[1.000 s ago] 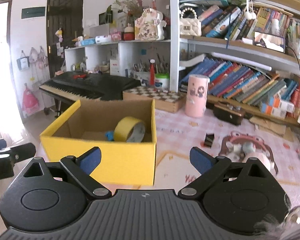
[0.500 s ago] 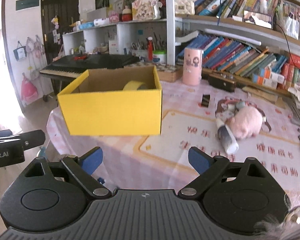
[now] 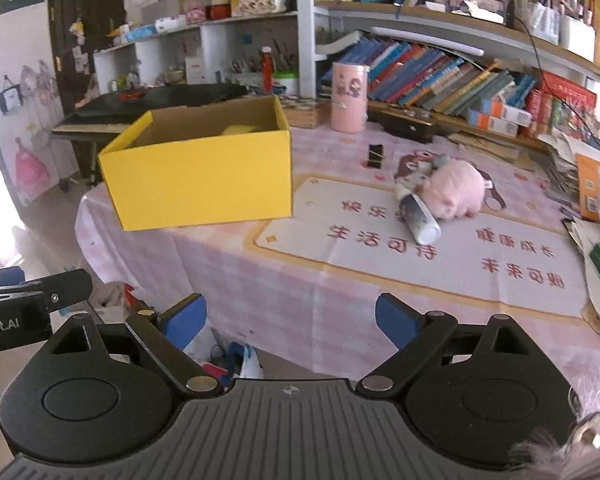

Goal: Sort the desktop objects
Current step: 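Withdraw both tools from the yellow box toward the pink plush pig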

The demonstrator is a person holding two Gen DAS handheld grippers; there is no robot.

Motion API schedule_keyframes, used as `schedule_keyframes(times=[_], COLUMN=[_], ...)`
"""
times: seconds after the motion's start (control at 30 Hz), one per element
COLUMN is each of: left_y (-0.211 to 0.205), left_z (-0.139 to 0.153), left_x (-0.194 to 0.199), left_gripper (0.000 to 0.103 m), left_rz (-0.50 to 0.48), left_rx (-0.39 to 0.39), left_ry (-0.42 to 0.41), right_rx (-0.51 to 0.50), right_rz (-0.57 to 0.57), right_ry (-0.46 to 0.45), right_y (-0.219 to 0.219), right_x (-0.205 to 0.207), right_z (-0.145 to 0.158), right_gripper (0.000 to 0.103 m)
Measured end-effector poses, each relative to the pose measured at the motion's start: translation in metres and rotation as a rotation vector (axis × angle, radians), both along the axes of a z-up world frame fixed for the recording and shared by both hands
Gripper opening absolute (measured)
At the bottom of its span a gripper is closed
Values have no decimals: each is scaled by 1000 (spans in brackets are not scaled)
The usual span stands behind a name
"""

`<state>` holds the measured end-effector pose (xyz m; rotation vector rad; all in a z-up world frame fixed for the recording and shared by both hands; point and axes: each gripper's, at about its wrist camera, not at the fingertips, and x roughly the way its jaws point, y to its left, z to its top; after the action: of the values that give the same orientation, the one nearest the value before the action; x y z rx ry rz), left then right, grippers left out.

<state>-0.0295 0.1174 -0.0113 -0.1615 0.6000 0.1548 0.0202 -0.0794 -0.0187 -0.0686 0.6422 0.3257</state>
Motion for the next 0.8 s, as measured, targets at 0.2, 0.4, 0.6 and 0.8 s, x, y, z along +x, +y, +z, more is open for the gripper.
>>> schedule_keyframes(times=[0.2,0.4,0.6,0.8], left_y=[-5,-14,-29,-50], left_z=[-2,-4,-3,-4], left_x=[2,10,20,33], left_gripper=[87,87,87,87], left_rz=[-33,-70,-121,-179], left_rx=[-13,-15,-9,-3], left_ry=[5,13,14,15], right_rx=[-12,-19,-18,-14], right_rz=[-30,-63,-105,-159], right_ry=[6,19,27,33], right_y=[-7,-16,-31,-51], right_x=[-3,-3,0,4], right_z=[1,-2,-4,-5], right_gripper=[92,92,92,92])
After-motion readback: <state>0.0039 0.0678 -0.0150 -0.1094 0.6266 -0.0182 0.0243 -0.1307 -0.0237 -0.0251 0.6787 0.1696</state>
